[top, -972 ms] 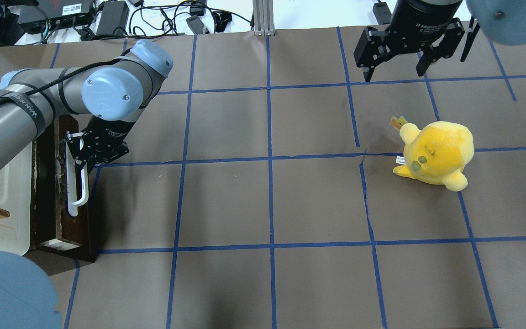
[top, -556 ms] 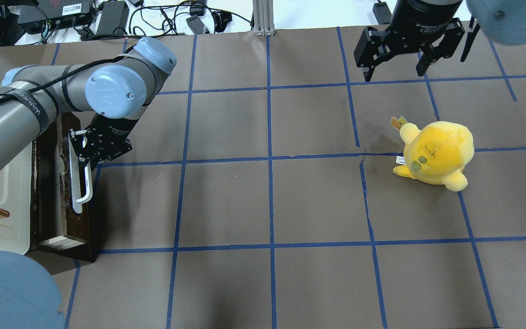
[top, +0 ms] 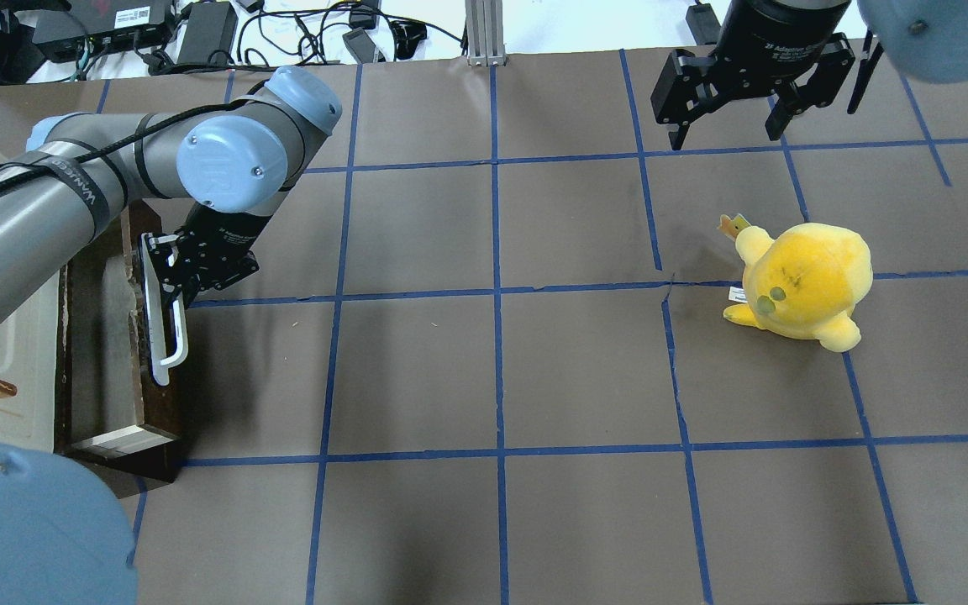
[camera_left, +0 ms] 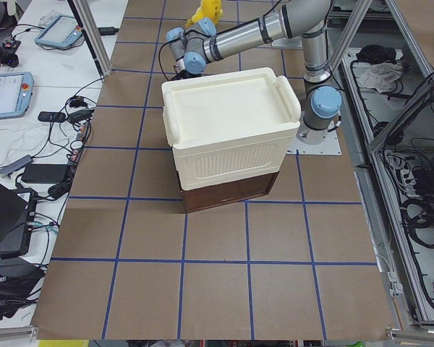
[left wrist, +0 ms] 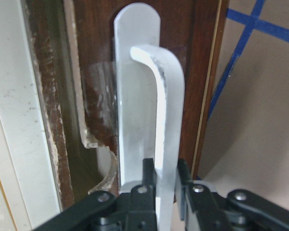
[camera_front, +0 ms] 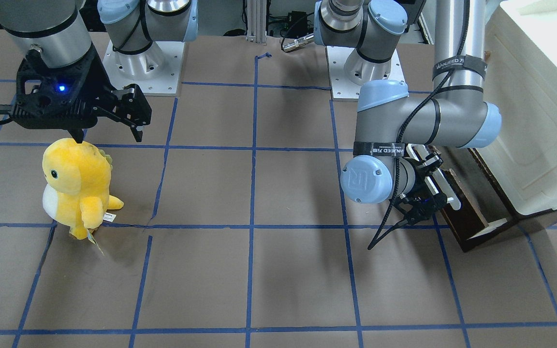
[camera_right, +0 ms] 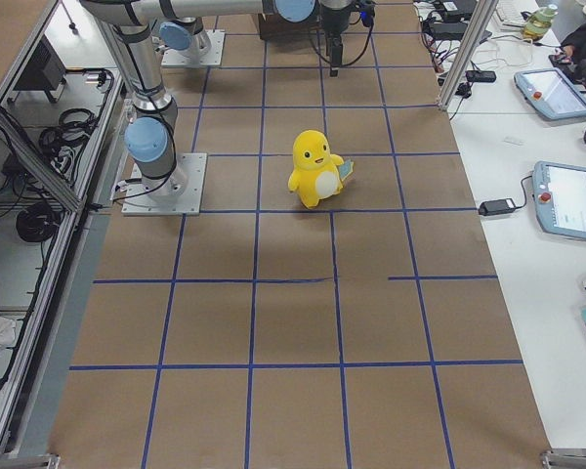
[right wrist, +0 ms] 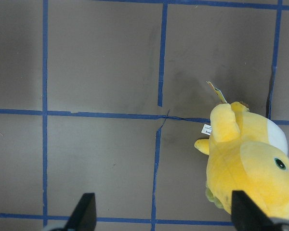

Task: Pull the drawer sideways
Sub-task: 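Keep pulling the drawer outward from the cabinet with the left gripper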

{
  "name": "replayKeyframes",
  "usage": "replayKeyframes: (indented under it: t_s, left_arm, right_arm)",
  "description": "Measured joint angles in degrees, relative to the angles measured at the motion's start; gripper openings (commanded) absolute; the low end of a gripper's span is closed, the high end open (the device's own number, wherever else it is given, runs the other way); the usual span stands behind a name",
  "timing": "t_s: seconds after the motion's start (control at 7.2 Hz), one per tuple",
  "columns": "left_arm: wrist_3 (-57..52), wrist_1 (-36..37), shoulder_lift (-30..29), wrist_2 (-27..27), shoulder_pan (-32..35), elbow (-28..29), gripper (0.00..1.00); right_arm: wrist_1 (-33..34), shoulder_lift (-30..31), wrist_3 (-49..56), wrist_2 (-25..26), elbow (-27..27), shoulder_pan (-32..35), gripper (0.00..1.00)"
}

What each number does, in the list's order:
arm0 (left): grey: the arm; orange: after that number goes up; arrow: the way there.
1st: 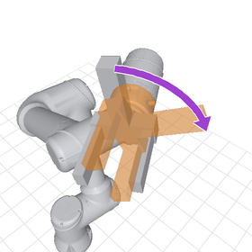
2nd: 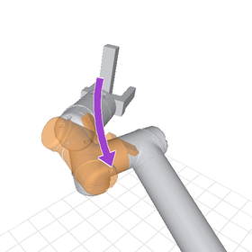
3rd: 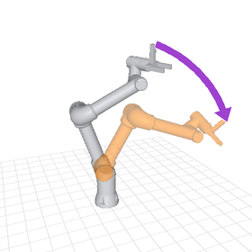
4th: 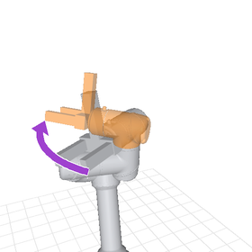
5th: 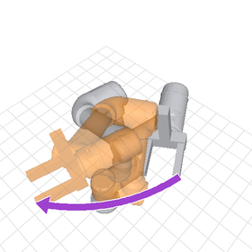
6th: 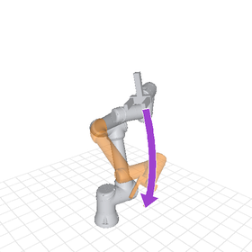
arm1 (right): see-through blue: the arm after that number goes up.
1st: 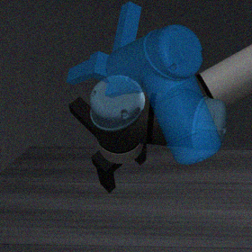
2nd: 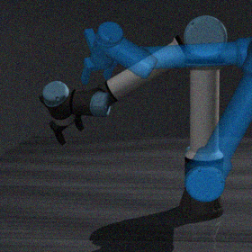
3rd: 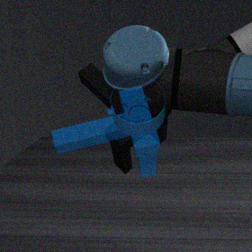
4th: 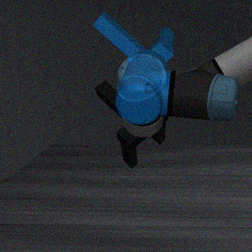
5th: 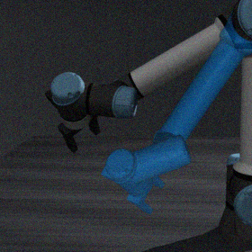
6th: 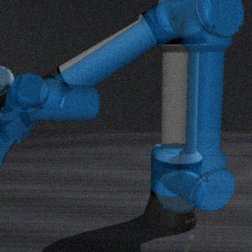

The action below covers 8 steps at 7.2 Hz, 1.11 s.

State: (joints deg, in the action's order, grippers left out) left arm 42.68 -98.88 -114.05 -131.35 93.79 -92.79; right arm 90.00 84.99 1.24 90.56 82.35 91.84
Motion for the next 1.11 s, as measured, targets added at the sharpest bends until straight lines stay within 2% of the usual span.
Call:
replayKeyframes:
  t_s: [1.11]
  left_arm:
    - [0.81, -2.44, -0.98, 0.53, 1.20, 2.55, 0.06]
  right_arm:
    - [0.00, 0.00, -0.01, -0.01, 0.00, 0.00, 1.00]
